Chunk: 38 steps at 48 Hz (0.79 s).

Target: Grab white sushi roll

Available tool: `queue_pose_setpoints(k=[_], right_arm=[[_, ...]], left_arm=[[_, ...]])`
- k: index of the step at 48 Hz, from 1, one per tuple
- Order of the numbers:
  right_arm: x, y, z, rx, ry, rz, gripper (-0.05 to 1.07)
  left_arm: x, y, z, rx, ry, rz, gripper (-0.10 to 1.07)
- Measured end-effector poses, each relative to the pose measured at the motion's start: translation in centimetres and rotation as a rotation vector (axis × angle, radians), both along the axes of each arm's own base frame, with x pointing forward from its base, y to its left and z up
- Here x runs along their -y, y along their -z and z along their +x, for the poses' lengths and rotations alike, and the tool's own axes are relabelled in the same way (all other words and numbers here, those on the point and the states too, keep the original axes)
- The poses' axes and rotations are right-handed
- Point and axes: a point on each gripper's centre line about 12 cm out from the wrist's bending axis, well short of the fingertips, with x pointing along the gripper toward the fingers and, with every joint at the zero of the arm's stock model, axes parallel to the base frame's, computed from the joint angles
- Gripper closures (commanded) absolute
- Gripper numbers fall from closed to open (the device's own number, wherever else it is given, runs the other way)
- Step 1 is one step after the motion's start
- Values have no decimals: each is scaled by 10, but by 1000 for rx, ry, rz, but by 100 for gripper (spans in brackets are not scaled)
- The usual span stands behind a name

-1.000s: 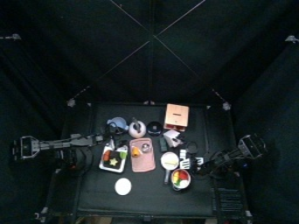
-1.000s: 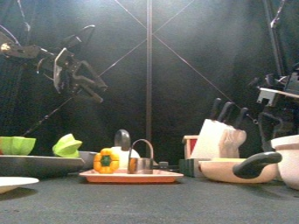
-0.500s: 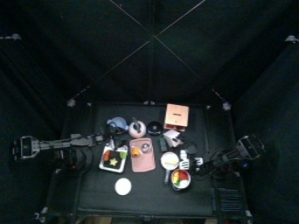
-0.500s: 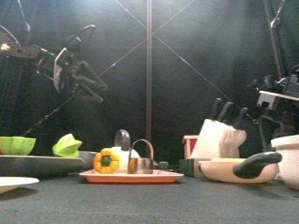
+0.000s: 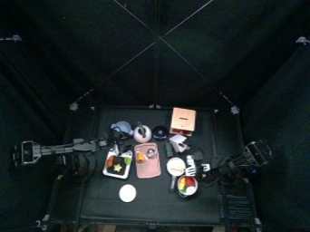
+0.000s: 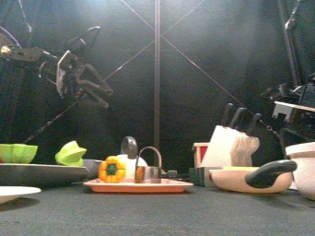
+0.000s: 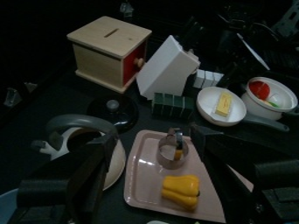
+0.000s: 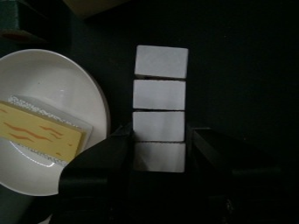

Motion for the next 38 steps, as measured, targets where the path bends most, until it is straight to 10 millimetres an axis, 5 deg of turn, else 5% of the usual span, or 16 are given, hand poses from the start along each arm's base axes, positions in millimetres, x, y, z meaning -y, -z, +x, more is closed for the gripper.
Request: queue_pose_setpoints(k=[23, 38], right_arm=[[7, -32, -1, 89, -14, -39, 36], [7, -35, 3, 111, -62, -51, 36]], left_arm=[[1, -2, -2, 7, 2, 3, -2], [1, -2, -2, 9, 0, 3, -2]])
